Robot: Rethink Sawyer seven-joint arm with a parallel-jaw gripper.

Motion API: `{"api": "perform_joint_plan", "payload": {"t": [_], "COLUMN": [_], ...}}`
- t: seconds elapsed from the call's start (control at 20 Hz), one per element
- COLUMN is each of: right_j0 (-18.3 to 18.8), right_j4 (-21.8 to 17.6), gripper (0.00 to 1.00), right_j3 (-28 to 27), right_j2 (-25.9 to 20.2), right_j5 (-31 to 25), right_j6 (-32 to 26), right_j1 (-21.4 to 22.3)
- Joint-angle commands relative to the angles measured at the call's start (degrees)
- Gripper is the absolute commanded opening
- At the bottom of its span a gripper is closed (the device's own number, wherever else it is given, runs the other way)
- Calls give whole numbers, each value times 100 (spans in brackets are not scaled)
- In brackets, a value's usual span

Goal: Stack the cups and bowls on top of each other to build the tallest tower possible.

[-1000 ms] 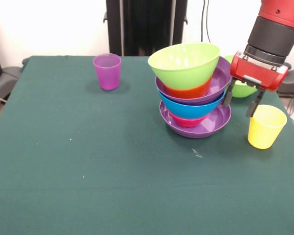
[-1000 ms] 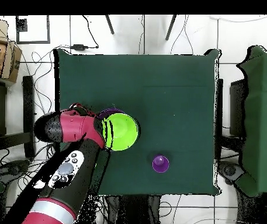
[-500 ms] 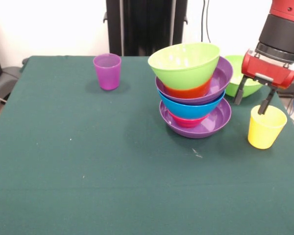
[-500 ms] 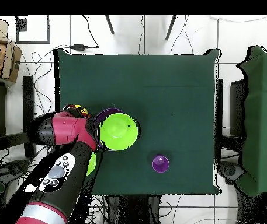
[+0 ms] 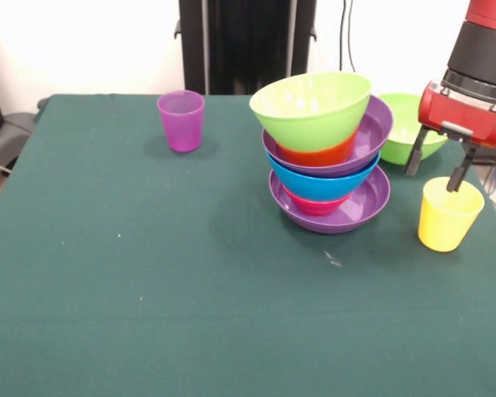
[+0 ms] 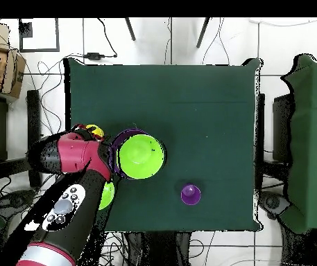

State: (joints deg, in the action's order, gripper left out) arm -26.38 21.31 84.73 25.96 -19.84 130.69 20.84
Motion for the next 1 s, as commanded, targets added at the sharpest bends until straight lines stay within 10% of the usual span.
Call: {"api": "perform_joint_plan", "payload": {"t": [0.05,1.0], "right_j0": [-77,-337], "right_j4": [256,1051], "gripper": [100,100], "right_j3": [290,274], "right_j2": [-381,-521], "right_j5": [313,1261], "right_j6": [1359,1573], "right_j1": [-271,-1018]}}
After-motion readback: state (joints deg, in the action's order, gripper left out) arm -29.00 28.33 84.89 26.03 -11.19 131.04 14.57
